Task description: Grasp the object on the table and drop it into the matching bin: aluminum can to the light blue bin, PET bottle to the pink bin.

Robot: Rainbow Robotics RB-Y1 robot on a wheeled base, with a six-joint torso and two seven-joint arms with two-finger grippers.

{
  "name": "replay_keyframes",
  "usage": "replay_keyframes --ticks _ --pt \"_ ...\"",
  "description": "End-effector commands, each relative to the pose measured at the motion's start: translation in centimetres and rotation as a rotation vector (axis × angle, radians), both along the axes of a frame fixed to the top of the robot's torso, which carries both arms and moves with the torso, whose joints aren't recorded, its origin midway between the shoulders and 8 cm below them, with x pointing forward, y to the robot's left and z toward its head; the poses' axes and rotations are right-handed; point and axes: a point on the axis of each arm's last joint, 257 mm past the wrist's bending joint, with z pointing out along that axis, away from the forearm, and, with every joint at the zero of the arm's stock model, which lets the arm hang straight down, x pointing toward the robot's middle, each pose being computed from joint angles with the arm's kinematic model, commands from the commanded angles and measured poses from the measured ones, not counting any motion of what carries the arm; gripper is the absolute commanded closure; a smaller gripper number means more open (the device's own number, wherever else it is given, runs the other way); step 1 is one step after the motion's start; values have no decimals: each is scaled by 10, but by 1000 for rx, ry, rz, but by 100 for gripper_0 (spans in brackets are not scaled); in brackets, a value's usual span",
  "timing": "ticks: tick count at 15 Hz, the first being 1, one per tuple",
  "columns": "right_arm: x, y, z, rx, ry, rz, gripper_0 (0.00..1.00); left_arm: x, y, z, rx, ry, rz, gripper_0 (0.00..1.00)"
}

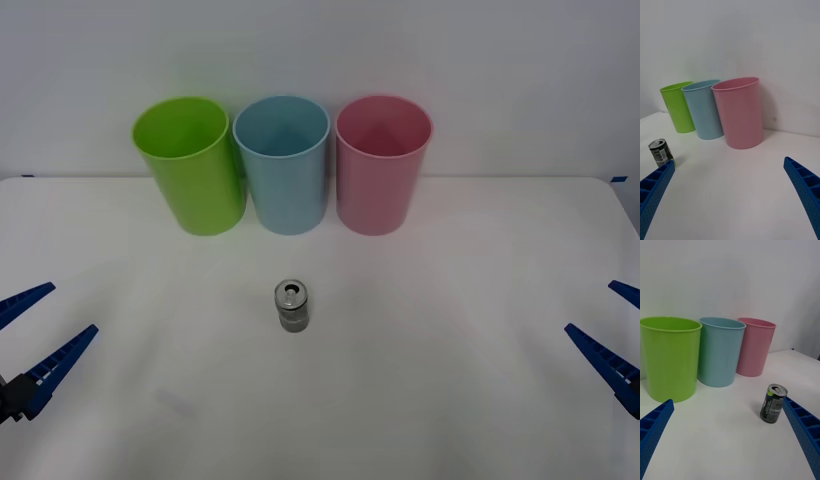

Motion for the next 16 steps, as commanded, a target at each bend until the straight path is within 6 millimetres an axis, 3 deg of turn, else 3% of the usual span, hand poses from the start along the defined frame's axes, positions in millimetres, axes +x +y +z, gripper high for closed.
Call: replay_keyframes --ticks 1,6,16 --pt "0 0 0 0 0 0 0 0 0 0 0 0 0 0" --pt "5 13 -3 34 -2 9 0 0 0 0 0 0 0 0" --pt "26 77 -56 -28 69 131 0 0 0 0 0 0 0 0"
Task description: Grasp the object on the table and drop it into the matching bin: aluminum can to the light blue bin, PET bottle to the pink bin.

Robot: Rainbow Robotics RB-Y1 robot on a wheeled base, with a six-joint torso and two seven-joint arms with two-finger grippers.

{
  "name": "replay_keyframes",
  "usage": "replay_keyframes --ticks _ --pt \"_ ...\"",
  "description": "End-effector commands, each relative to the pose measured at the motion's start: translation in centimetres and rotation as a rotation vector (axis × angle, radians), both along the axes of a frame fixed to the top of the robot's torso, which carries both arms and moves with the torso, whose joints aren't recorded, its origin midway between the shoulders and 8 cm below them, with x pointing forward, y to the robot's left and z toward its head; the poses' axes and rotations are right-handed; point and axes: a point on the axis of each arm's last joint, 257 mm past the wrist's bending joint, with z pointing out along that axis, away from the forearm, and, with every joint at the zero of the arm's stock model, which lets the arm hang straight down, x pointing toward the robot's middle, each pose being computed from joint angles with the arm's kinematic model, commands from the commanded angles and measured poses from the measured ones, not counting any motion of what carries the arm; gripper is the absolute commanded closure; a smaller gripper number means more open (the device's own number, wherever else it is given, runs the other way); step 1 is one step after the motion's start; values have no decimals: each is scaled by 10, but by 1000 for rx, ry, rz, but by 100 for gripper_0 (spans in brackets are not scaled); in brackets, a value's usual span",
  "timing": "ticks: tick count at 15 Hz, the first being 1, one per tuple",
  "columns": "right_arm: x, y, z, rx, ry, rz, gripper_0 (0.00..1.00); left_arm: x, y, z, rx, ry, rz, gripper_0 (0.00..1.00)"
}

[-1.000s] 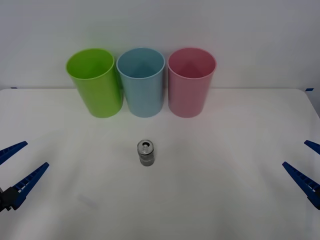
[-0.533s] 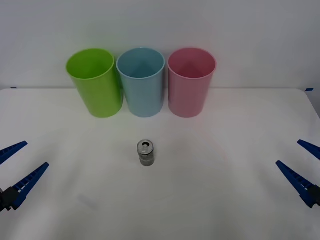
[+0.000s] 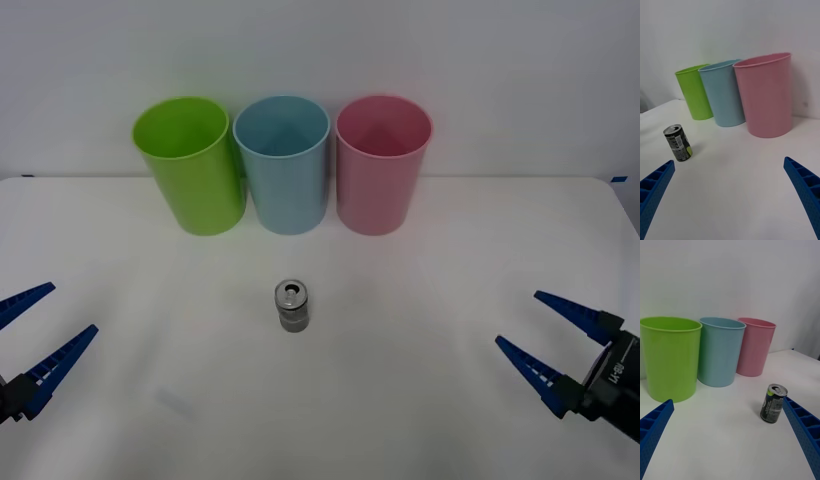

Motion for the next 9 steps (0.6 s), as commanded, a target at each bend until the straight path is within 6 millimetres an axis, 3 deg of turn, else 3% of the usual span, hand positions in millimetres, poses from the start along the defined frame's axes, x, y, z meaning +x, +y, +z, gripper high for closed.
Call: replay_keyframes --ticks 1,9 --pt "9 17 -14 -11 8 39 0 0 0 0 0 0 0 0" --pt "36 86 -49 -105 -63 132 0 0 0 0 0 0 0 0"
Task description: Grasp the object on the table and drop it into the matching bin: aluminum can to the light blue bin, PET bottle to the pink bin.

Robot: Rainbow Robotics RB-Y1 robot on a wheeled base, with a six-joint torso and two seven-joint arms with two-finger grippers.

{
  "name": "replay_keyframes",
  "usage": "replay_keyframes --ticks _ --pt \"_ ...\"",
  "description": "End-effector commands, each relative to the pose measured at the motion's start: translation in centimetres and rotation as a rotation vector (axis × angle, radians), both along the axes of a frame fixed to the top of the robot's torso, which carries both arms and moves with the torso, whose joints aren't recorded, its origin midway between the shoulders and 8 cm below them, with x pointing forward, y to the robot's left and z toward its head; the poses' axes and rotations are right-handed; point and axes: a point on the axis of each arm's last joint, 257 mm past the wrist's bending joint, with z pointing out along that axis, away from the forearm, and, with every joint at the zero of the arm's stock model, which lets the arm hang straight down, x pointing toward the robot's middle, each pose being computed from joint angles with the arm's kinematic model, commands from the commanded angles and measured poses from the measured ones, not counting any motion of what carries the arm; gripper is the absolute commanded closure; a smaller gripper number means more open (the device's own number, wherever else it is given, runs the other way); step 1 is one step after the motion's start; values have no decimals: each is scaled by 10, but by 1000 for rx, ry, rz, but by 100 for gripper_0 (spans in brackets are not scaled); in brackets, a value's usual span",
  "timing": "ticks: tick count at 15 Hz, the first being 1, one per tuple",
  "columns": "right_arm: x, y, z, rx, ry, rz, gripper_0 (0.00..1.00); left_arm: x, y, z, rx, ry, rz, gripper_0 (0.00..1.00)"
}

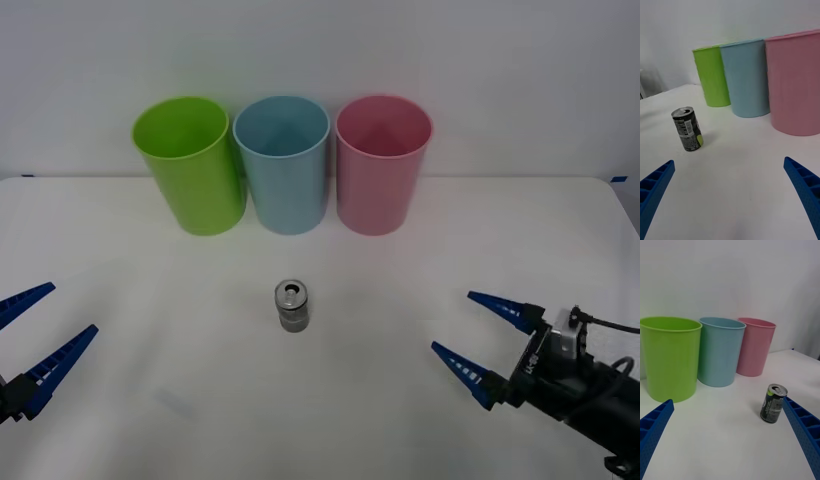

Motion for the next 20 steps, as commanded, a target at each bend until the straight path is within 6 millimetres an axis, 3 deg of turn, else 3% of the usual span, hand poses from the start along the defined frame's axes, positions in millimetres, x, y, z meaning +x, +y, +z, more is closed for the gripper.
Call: replay_keyframes --ticks 1,4,10,20 --pt "10 27 -13 -24 -30 33 0 0 0 0 0 0 0 0" --pt "19 63 -26 -24 -21 62 0 0 0 0 0 0 0 0" --pt "34 118 -43 -18 13 118 0 0 0 0 0 0 0 0" --pt "66 185 -46 -64 17 126 0 0 0 0 0 0 0 0"
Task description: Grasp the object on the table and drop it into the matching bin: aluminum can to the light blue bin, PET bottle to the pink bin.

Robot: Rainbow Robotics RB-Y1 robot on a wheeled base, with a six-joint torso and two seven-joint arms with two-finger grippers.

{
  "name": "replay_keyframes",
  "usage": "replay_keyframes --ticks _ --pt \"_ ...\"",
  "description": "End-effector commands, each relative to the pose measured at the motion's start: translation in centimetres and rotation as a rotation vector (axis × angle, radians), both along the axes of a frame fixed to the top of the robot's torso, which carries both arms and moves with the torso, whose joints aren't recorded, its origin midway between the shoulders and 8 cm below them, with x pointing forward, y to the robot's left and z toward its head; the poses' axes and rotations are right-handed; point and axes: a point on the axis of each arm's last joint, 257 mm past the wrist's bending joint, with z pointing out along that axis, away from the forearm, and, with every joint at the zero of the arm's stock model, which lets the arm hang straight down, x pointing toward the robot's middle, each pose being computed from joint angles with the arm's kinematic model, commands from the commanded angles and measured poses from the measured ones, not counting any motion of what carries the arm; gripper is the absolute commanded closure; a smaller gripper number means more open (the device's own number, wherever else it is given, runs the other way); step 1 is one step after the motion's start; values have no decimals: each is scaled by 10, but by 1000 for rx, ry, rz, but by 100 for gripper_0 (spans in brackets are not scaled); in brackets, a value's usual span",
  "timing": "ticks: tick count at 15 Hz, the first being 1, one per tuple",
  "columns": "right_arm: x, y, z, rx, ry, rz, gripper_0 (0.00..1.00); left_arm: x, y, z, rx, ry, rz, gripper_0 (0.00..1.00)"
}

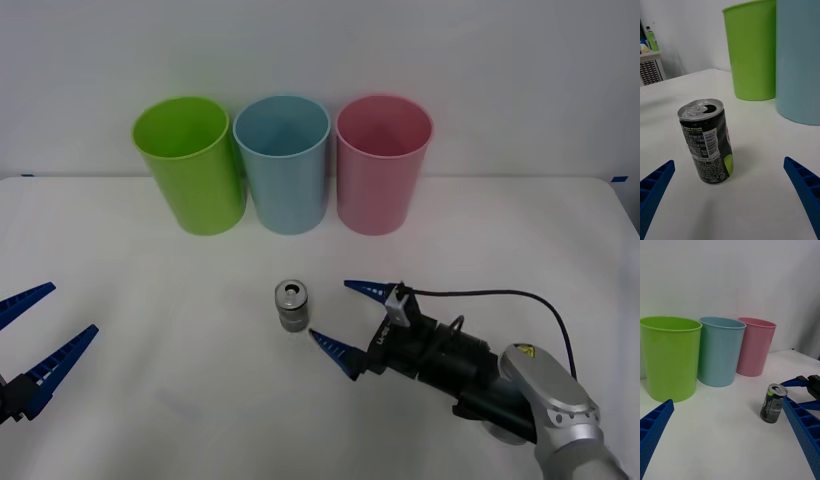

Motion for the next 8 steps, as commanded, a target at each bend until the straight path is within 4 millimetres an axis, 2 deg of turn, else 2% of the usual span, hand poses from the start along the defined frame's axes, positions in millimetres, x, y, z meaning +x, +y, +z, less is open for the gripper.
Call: replay_keyframes --ticks 1,5,8 --pt "4 20 0 -7 6 -5 0 0 0 0 0 0 0 0" --pt "7 49 0 -27 13 3 0 0 0 0 0 0 0 0" --pt "9 64 -1 -43 12 -5 0 0 0 0 0 0 0 0"
